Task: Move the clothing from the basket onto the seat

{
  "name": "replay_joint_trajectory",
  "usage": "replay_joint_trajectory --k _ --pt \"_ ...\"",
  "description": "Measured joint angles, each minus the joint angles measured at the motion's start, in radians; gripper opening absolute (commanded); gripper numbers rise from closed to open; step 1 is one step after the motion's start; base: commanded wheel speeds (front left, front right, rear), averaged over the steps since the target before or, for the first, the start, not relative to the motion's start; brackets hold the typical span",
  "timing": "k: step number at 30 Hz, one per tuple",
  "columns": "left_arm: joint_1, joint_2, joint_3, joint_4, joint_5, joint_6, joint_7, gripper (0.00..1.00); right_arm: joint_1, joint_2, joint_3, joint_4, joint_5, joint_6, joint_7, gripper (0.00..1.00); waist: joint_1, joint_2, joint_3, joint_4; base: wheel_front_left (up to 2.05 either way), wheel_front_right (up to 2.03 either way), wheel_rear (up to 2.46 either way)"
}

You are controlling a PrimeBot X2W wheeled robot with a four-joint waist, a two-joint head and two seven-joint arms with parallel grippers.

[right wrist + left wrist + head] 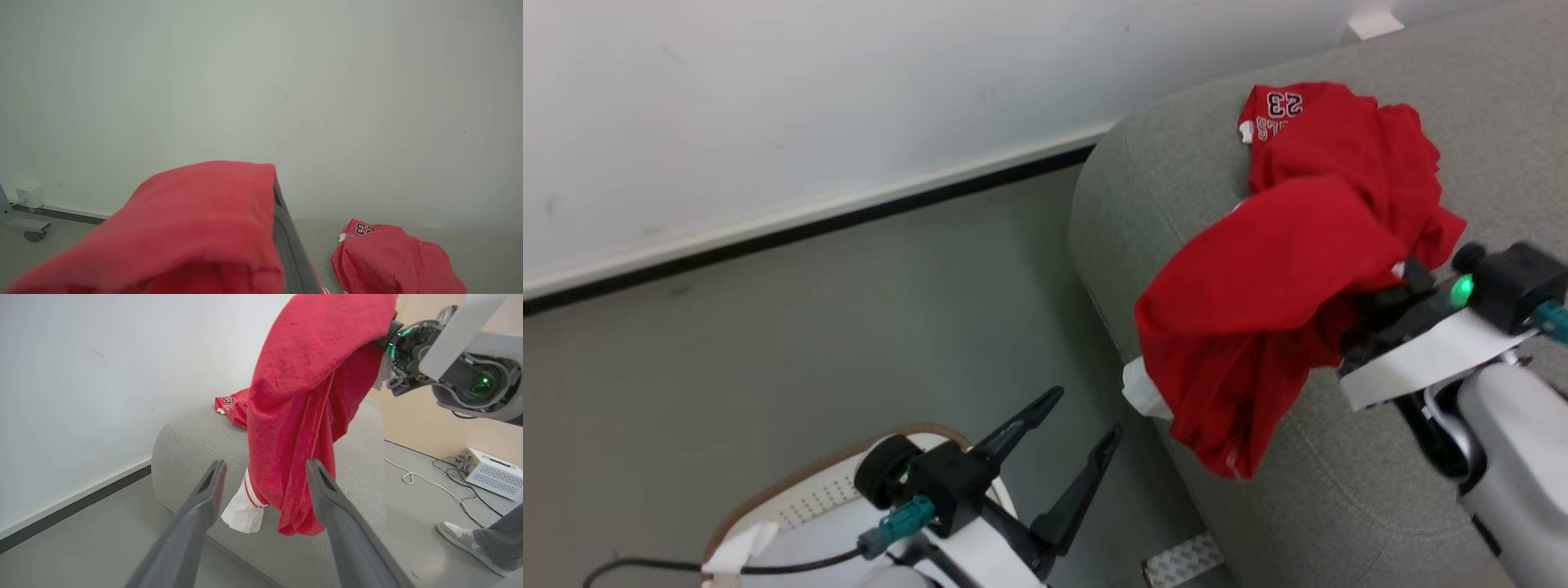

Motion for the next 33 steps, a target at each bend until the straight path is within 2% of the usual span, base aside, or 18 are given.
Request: replay_joint_trajectory --k 9,13,18,23,28,29,30,32,33 --pt "-0.136 0.020 -0.004 -0.040 0.038 -0.027 0.061 1.00 -0.248 -0.057 -0.224 0.048 0.003 0.000 0.010 0.00 0.0002 0.0000 0.198 0.011 0.00 0.00 0.00" --pt "-0.171 0.036 0.003 -0.055 0.044 -0.030 0.075 1.00 -0.411 -0.113 -0.329 0.124 -0.012 0.000 0.036 0.00 0.0002 0.0000 0.281 0.034 0.00 0.00 0.00" --pt "-0.191 0.042 0.011 -0.067 0.044 -0.027 0.082 1.00 -0.563 -0.178 -0.523 0.290 -0.071 0.000 0.042 0.00 0.0003 0.0000 0.363 0.067 0.00 0.00 0.00" --pt "-0.214 0.027 0.006 -0.072 0.044 -0.027 0.073 1.00 -0.569 -0.226 -0.644 0.468 -0.164 0.000 0.028 0.00 0.0002 0.0000 0.419 0.105 0.00 0.00 0.00" --pt "-0.219 0.025 0.010 -0.054 0.044 -0.022 0.056 1.00 -0.459 -0.160 -0.740 0.623 -0.223 0.000 0.005 0.00 0.0002 0.0000 0.442 0.118 0.00 0.00 0.00" --pt "-0.218 0.026 0.011 -0.051 0.043 -0.020 0.055 1.00 -0.428 -0.141 -0.749 0.640 -0.238 0.000 0.004 0.04 0.0002 -0.0001 0.439 0.115 0.00 0.00 0.00" --pt "-0.218 0.027 0.013 -0.047 0.042 -0.019 0.051 1.00 -0.400 -0.121 -0.763 0.651 -0.249 0.000 0.003 0.24 0.0001 -0.0001 0.435 0.112 0.00 0.00 0.00" --pt "-0.212 0.029 0.017 -0.043 0.037 -0.016 0.046 1.00 -0.338 -0.087 -0.798 0.637 -0.262 0.000 0.001 1.00 0.0001 0.0000 0.423 0.106 0.00 0.00 0.00" --pt "-0.205 0.031 0.020 -0.040 0.033 -0.013 0.045 1.00 -0.304 -0.070 -0.813 0.615 -0.275 0.000 0.001 1.00 0.0001 -0.0001 0.416 0.103 0.00 0.00 0.00"
